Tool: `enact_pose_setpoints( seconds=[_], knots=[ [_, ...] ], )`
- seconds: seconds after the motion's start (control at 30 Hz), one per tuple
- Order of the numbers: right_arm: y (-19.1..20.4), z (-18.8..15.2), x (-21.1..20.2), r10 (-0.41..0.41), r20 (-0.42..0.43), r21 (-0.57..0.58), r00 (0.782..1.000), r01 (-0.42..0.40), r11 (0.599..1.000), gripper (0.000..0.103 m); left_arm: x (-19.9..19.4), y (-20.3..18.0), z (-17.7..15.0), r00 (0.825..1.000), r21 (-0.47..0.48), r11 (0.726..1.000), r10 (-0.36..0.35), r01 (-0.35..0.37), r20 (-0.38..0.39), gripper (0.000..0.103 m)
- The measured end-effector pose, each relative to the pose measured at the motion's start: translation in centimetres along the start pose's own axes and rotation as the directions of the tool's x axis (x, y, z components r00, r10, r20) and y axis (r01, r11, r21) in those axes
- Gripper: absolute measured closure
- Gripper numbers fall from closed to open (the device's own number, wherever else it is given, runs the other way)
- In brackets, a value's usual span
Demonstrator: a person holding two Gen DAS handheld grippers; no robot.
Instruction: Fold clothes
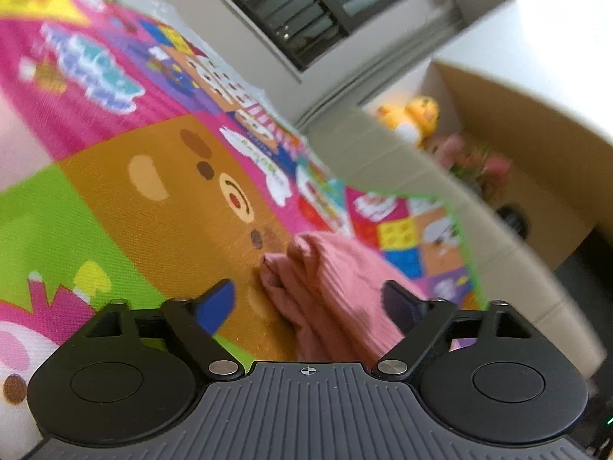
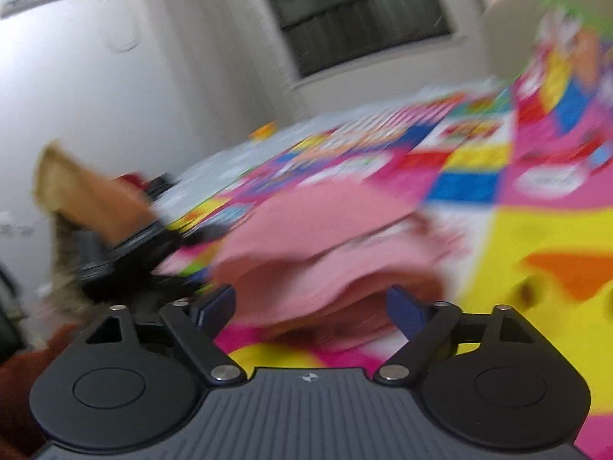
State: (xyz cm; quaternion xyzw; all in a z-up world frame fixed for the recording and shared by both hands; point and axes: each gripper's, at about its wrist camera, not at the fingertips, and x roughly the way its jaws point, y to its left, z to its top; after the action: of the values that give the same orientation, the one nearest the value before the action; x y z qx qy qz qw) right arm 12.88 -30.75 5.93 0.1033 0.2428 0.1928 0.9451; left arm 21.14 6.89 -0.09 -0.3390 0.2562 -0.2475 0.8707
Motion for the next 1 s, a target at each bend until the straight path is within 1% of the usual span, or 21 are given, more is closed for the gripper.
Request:
enact_pose_setpoints(
  seconds=[0.07, 0.13, 0.17, 0.2, 0.23, 0.27, 0.3, 0.33, 0.37, 0.4, 0.43, 0.47, 0.53, 0.57, 0.67, 0.8, 0.9, 1.0],
  knots=[
    [-1.0, 0.6, -0.2, -0.06, 0.037, -0.024, 0.998, 0.061, 0.998, 0.005, -0.7, -2.1, 0.2, 1.0, 0.054, 0.998, -0.008, 0.007, 0.021, 0.006],
    [-1.6, 1.5, 0.2, -0.09, 0.056, -0.035, 0.994, 0.092, 0.995, 0.003, -1.4, -4.0, 0.6, 0.998, 0.078, 0.997, -0.028, 0.024, 0.051, 0.006],
    [-1.7, 2.1, 0.6, -0.1, 0.07, -0.046, 0.992, 0.104, 0.994, 0.001, -1.5, -5.1, 0.8, 0.998, 0.102, 0.995, 0.0, -0.006, 0.066, 0.006],
    [-1.6, 2.8, 1.1, -0.107, 0.088, -0.065, 0.99, 0.113, 0.991, 0.0, -1.3, -5.9, 0.8, 0.997, 0.134, 0.99, 0.045, -0.054, 0.07, 0.007],
    [-1.6, 3.4, 1.8, -0.112, 0.1, -0.088, 0.989, 0.121, 0.989, 0.0, -0.7, -6.6, 0.7, 0.994, 0.172, 0.98, 0.094, -0.103, 0.061, 0.013],
    [-1.5, 4.1, 2.8, -0.125, 0.102, -0.116, 0.987, 0.137, 0.984, 0.0, 0.1, -7.0, 0.3, 0.99, 0.214, 0.967, 0.133, -0.138, 0.04, 0.025],
    [-1.4, 4.8, 4.0, -0.139, 0.103, -0.144, 0.985, 0.153, 0.978, 0.0, 0.9, -7.4, -0.1, 0.985, 0.254, 0.952, 0.17, -0.169, 0.017, 0.029],
    [-1.4, 5.1, 5.6, -0.163, 0.069, -0.187, 0.984, 0.173, 0.967, 0.0, 1.8, -7.5, -0.7, 0.98, 0.289, 0.939, 0.201, -0.188, -0.016, 0.035],
    [-1.4, 5.3, 7.3, -0.189, 0.033, -0.233, 0.981, 0.192, 0.953, 0.0, 2.8, -7.5, -1.6, 0.971, 0.326, 0.923, 0.234, -0.205, -0.051, 0.037],
    [-1.4, 5.5, 8.9, -0.217, -0.002, -0.279, 0.976, 0.208, 0.937, 0.0, 3.5, -7.5, -2.4, 0.964, 0.353, 0.91, 0.256, -0.217, -0.07, 0.037],
    [-1.3, 4.9, 10.9, -0.291, -0.041, -0.347, 0.956, 0.259, 0.901, 0.0, 4.1, -7.5, -3.1, 0.956, 0.376, 0.898, 0.279, -0.229, -0.085, 0.037],
    [-1.7, 4.2, 11.9, -0.325, -0.054, -0.374, 0.944, 0.283, 0.883, 0.0, 4.5, -7.3, -3.6, 0.951, 0.387, 0.891, 0.295, -0.238, -0.094, 0.032],
    [-2.6, 2.7, 13.7, -0.383, -0.073, -0.419, 0.921, 0.32, 0.85, 0.0, 4.7, -6.7, -3.9, 0.954, 0.38, 0.897, 0.284, -0.227, -0.1, 0.027],
    [-3.1, 2.6, 13.5, -0.376, -0.084, -0.385, 0.923, 0.318, 0.867, 0.0, 4.7, -6.7, -3.9, 0.954, 0.383, 0.896, 0.282, -0.224, -0.102, 0.027],
    [-4.7, 2.9, 12.8, -0.351, -0.161, -0.248, 0.922, 0.307, 0.919, 0.0, 4.8, -6.5, -4.0, 0.953, 0.396, 0.891, 0.284, -0.221, -0.107, 0.025],
    [-6.4, 2.9, 11.8, -0.267, -0.208, -0.122, 0.941, 0.246, 0.961, 0.0, 4.7, -6.2, -4.1, 0.956, 0.385, 0.898, 0.272, -0.213, -0.106, 0.025],
    [-6.4, 3.5, 11.1, -0.234, -0.17, -0.06, 0.957, 0.227, 0.972, 0.0, 4.8, -6.2, -3.9, 0.958, 0.372, 0.905, 0.265, -0.208, -0.11, 0.025],
    [-4.8, 5.0, 10.6, -0.175, -0.081, -0.06, 0.981, 0.171, 0.984, 0.0, 4.8, -6.0, -3.8, 0.96, 0.358, 0.912, 0.254, -0.198, -0.116, 0.025]
  ],
)
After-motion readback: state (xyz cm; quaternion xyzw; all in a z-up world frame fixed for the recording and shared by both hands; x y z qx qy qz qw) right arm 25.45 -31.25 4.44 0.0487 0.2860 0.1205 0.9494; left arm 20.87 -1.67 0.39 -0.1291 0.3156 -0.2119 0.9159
